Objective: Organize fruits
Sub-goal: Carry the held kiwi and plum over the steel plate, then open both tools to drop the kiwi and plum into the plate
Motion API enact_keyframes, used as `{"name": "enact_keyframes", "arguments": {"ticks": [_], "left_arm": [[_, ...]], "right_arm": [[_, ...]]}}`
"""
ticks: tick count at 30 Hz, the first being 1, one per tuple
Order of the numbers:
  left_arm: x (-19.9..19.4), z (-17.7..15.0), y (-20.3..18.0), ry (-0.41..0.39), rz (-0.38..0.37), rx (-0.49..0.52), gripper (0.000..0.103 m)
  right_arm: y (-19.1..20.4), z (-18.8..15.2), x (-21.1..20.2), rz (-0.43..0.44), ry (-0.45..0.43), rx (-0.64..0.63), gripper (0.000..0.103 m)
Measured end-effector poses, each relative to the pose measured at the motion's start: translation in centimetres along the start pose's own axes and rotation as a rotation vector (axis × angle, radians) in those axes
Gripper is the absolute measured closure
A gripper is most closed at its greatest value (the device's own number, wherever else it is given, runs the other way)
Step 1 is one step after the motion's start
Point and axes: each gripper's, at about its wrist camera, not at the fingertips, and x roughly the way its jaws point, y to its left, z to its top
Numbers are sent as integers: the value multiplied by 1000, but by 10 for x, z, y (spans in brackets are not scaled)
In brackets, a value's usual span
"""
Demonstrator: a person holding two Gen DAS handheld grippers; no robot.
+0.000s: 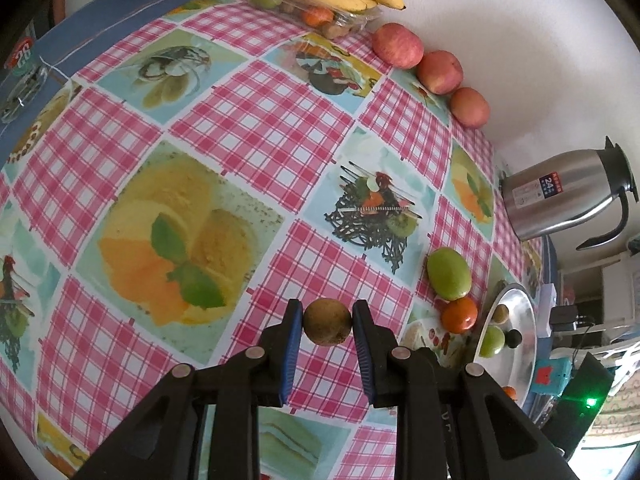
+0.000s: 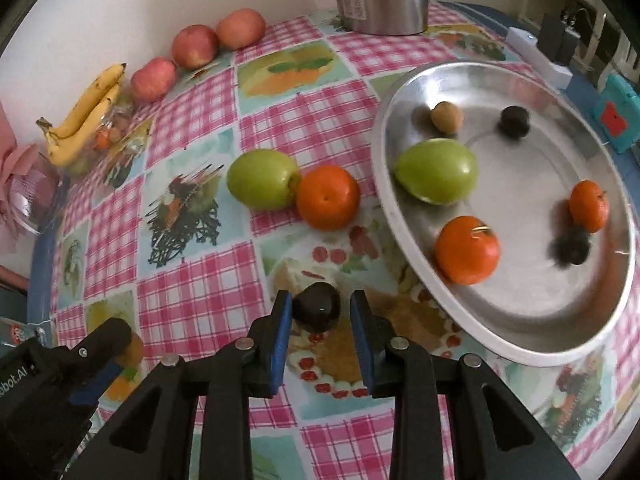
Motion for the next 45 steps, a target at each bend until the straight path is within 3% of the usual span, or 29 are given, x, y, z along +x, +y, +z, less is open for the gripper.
{"name": "enact_keyframes", "arguments": {"ticks": [10, 17, 22, 27, 34, 40, 45], "left_arm": [[4, 0, 0, 11, -5, 0, 76], [3, 1, -11, 12, -42, 26, 76], [6, -7, -39, 18, -83, 108, 76], [10, -23, -77, 41, -144, 217, 76], [41, -63, -135, 187, -249, 384, 76], [62, -82, -150, 279, -261, 406, 75], [64, -81, -147, 299, -279, 389, 74]], "right_arm": [[0, 0, -3, 49, -5, 13, 79], [-14, 8, -32, 150, -62, 72, 79], [-45, 17, -60, 83, -143, 106, 79], [-87, 20, -62, -5, -117, 178, 79], [-138, 14, -61, -95, -82, 259, 78], [-150, 13, -56, -106, -54, 284, 78], [-149, 13, -54, -116, -42, 286, 78]]}}
